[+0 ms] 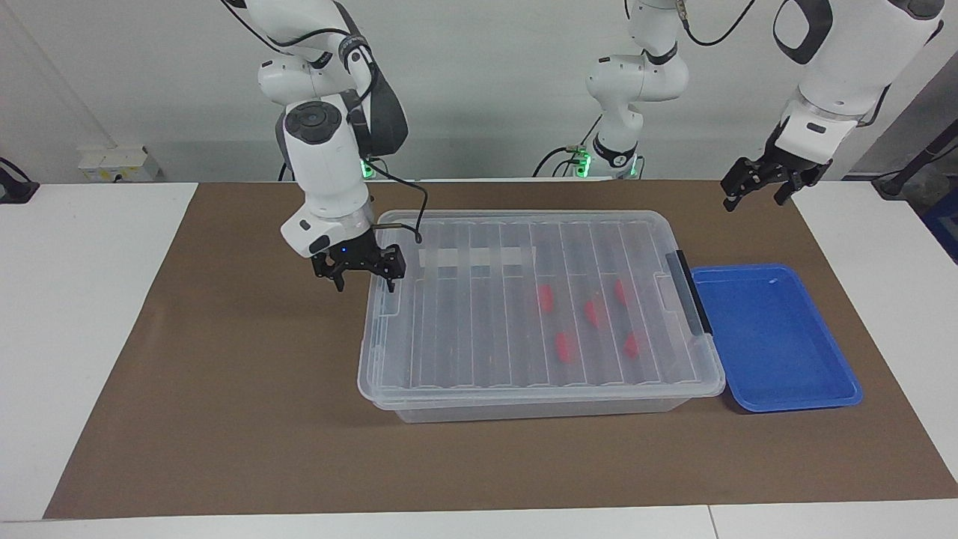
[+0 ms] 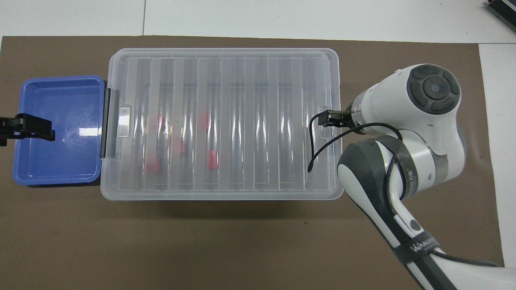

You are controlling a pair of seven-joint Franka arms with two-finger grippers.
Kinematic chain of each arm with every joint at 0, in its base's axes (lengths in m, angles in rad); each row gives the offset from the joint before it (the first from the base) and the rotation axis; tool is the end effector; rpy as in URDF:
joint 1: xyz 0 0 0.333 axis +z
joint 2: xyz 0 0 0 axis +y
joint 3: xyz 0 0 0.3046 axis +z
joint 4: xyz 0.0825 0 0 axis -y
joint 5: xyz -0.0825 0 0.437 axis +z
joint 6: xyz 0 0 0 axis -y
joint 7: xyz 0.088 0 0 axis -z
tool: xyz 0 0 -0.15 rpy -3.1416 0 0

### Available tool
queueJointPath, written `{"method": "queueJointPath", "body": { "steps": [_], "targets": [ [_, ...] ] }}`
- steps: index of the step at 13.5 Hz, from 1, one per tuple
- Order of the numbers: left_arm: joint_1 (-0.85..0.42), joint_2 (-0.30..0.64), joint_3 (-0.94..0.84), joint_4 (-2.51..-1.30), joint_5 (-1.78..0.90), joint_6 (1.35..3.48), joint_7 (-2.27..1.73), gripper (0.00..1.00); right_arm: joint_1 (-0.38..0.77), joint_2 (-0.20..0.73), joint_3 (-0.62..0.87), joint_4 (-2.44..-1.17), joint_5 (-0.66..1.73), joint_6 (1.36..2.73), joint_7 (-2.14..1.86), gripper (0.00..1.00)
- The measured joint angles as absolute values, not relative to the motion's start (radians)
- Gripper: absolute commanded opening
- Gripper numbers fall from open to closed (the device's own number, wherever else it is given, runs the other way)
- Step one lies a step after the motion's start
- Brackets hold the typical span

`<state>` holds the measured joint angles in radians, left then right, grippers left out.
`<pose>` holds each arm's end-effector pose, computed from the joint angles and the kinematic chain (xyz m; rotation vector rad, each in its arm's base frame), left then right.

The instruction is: Place red block in blue tray from box

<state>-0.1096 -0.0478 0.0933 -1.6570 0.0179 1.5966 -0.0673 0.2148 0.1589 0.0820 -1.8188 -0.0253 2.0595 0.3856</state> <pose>0.5938 -0.0061 0.5556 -3.1266 -0.0786 0.0191 0.6356 0.1906 0.3816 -3.1184 0.1239 -0.1264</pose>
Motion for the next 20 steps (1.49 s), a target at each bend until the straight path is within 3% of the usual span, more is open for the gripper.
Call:
{"method": "queueJointPath", "body": {
  "steps": [9,20],
  "targets": [
    [-0.11,-0.048,0.093,-1.657,0.018,1.597,-0.067,1.0,0.186,0.137,0.076,-1.841,-0.027,2.036,0.34,0.97],
    [-0.11,-0.049,0.087,-1.657,0.018,1.596,-0.067,1.0,0.053,0.116,0.074,-1.869,-0.027,2.021,0.131,0.98]
  ]
}}
